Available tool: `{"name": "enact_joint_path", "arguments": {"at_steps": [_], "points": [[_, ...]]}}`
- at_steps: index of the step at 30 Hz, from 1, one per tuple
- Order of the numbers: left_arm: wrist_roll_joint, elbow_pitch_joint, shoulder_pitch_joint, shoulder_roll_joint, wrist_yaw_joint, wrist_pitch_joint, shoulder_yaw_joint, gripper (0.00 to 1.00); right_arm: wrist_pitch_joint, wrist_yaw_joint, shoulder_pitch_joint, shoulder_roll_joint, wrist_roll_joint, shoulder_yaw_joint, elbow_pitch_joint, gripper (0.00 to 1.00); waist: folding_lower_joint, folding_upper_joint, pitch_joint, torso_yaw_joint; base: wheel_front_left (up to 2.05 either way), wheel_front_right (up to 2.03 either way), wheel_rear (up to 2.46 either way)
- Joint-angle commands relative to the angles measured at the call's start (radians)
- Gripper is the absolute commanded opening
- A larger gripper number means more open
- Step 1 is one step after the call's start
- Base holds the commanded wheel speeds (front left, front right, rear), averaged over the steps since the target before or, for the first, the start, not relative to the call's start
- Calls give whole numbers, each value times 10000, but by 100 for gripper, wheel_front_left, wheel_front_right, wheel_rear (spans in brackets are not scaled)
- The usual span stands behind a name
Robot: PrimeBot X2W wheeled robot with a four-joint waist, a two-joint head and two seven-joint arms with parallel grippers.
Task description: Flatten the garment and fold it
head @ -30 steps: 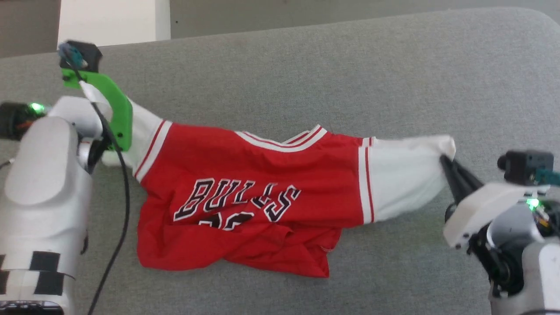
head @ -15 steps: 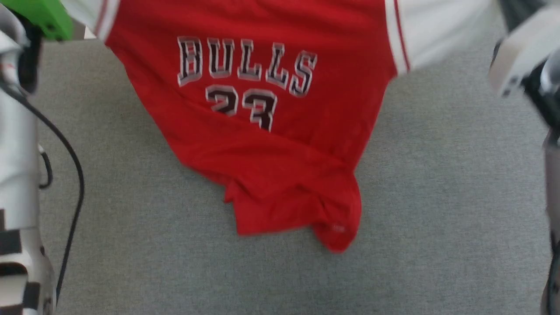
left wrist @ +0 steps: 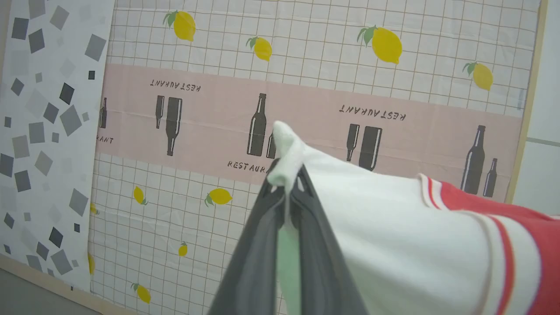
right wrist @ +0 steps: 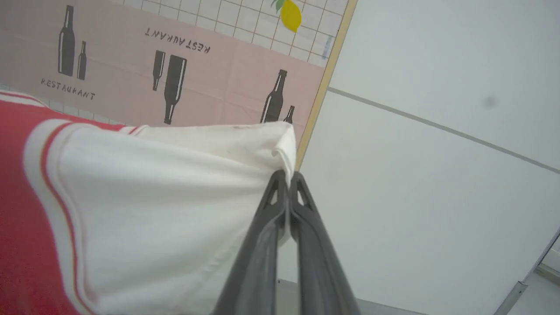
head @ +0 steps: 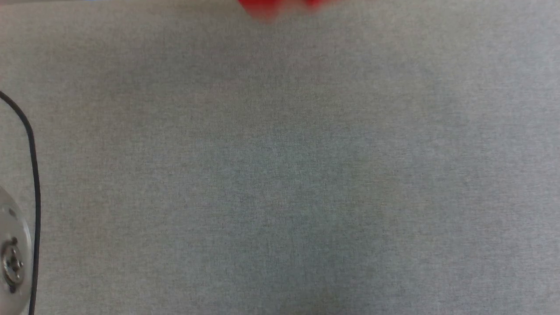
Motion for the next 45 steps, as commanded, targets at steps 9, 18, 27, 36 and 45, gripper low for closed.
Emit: {"name": "enact_joint_path", "arguments": {"at_steps": [9, 18, 27, 36, 45], "points": [[-243, 575, 423, -176, -427, -352, -253, 0, -1218, -19, -418, 233, -473, -368, 1459, 0, -1, 0, 286, 94, 0, 0, 0], [-858, 1367, 3666, -488, -1470, -504, -718, 0, -1247, -19, 3348, -133, 1493, 384, 1375, 0, -1, 0, -606, 68, 0, 0, 0], [-2061, 116, 8332, -1017, -1680, 336, -873, 0, 943, -19, 8856, -251, 3035, -582, -1730, 0, -1, 0, -2047, -88, 0, 0, 0], [-3161, -1769, 12023, -1708, -1311, 1566, -736, 0, 3728, -19, 13114, 1253, 2664, -2085, -4587, 0, -1, 0, -2790, -155, 0, 0, 0], [-3358, -2478, 14071, -1903, -533, 2525, -791, 0, 5381, -19, 15355, 2118, 2356, -2802, -5186, 0, -1, 0, -3138, -9, 0, 0, 0]]}}
